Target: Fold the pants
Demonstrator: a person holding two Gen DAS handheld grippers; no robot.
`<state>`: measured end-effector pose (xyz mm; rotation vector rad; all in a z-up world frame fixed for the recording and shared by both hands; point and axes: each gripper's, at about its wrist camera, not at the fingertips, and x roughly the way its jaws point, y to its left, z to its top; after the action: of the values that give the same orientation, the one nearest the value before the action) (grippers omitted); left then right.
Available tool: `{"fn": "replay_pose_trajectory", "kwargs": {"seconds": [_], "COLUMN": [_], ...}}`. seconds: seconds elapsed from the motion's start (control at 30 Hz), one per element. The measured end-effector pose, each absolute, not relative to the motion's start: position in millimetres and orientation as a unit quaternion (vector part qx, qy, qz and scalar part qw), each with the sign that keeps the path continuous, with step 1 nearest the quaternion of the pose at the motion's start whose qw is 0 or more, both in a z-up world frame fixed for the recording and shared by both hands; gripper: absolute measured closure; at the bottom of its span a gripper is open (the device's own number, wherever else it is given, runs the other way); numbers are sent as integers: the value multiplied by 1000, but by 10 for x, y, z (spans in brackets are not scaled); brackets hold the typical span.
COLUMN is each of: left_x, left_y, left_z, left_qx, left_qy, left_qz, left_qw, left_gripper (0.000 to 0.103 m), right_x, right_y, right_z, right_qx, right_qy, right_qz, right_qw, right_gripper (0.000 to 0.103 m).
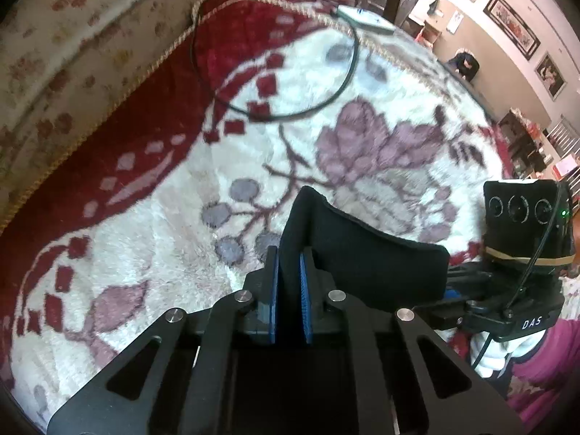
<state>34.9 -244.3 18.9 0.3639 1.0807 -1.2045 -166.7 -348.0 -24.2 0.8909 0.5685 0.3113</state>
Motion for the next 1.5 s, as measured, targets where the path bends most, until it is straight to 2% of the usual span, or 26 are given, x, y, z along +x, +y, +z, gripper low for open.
{"fn": "replay_pose_trajectory", "kwargs": {"seconds": [0.23,0.43,0.67,0.87,1.1,1.2,1.27,1.3,1.33,1.37,1.4,1.47,1.5], "left_x": [378,325,248,229,204,154,79,47,-10,-61,-77,-181,-187], "left_y": [-2081,-1454,-600,277,1162,1434,1528,1545,1561,1562,1552,1542,1515], "left_z": [719,1213,1421,1213,625,471,457,470,501,533,552,652,692], "left_qx": [114,71,28,-25,-70,-83,-84,-82,-82,-83,-85,-93,-94], "left_qy": [445,408,391,408,458,475,473,470,465,459,456,441,438], "left_qz": [-541,-529,-488,-420,-284,-233,-218,-216,-216,-220,-222,-234,-235], "left_qw": [704,741,780,810,839,845,850,852,855,857,858,861,862], "left_gripper": [95,95,95,96,96,96,95,87,81,70,62,62,58], "right_x": [-1606,-1416,-1143,-865,-433,-255,-184,-178,-185,-220,-284,-412,-490], "right_y": [-3304,-2829,-2086,-1401,-678,-483,-423,-412,-434,-475,-555,-758,-883], "right_z": [229,763,969,811,286,7,-54,-5,44,79,136,236,303], "right_qx": [397,345,300,262,231,243,255,255,262,272,283,296,301], "right_qy": [234,221,243,295,383,418,432,432,429,424,416,398,384], "right_qz": [190,253,323,370,402,391,388,390,402,413,420,415,407], "right_qw": [867,877,864,841,799,783,773,772,765,759,755,763,772], "right_gripper": [94,94,94,94,94,89,81,77,67,57,56,56,56]}}
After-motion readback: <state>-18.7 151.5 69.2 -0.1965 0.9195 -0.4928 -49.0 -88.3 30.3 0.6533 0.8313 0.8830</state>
